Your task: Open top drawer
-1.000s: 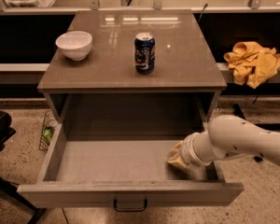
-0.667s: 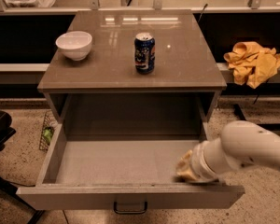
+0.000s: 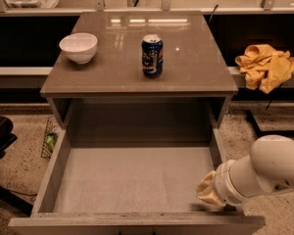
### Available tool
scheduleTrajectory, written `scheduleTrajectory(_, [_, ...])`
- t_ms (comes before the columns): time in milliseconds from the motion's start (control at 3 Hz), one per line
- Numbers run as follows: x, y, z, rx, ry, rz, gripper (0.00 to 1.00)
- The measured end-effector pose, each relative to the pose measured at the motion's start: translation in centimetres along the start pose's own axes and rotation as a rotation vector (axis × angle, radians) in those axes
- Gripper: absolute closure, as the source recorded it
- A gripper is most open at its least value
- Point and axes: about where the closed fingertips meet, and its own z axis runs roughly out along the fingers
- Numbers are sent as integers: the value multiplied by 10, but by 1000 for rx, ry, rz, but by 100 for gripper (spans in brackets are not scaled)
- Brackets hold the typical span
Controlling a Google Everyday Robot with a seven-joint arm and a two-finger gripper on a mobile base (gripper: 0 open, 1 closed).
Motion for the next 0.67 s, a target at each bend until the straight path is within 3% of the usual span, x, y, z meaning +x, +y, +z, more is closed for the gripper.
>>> scheduleTrajectory(333, [0,1,0,0,0,-2,84])
scheduleTrajectory(667, [-1,1,-1,1,1,-4,61])
